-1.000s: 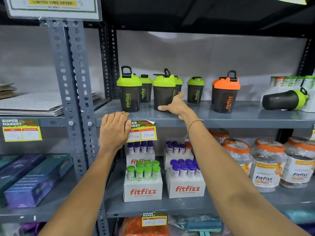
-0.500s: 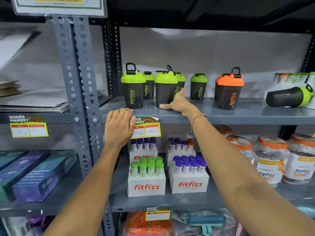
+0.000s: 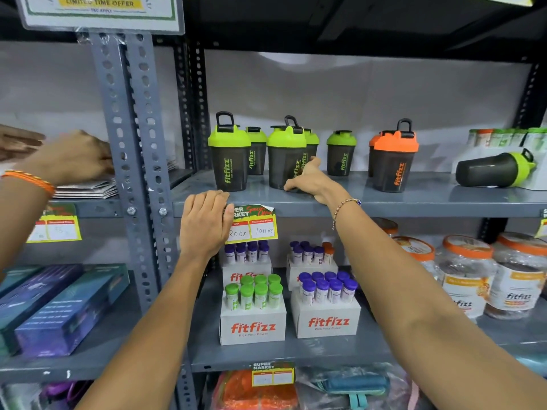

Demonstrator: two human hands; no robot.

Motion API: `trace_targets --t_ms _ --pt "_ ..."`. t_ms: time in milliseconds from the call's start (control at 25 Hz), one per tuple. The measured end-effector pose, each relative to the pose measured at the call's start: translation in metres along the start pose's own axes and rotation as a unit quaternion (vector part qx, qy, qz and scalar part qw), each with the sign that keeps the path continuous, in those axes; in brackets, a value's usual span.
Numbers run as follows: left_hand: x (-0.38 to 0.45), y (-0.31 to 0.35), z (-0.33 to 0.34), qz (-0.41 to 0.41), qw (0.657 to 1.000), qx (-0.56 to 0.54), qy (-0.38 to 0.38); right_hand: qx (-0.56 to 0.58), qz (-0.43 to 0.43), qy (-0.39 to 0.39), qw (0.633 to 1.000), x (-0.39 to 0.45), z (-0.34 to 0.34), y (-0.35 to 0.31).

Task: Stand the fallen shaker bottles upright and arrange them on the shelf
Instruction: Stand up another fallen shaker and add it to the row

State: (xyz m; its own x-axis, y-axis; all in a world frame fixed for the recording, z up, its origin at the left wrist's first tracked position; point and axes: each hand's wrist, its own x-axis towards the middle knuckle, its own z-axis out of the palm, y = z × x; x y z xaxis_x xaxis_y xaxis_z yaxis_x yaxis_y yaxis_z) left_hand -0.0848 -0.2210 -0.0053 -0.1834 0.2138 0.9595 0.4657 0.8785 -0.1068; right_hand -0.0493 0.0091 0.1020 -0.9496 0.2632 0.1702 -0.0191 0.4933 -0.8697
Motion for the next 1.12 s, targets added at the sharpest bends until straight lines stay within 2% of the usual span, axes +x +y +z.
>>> trace_targets --t_ms 680,880,1120 --pt "0.000 0.001 -0.001 0.001 1.000 -0.008 0.028 0.088 -0.027 0.005 0.996 0.008 -0.001 0.005" --pt "0.003 0.002 -0.004 0.003 1.000 -0.015 0.025 0.017 -0.015 -0.059 0.998 0.007 -0.002 -0.002" --pt "0.002 0.001 -0.005 0.001 1.000 -0.015 0.016 0.020 -0.017 -0.040 0.999 0.017 0.004 -0.001"
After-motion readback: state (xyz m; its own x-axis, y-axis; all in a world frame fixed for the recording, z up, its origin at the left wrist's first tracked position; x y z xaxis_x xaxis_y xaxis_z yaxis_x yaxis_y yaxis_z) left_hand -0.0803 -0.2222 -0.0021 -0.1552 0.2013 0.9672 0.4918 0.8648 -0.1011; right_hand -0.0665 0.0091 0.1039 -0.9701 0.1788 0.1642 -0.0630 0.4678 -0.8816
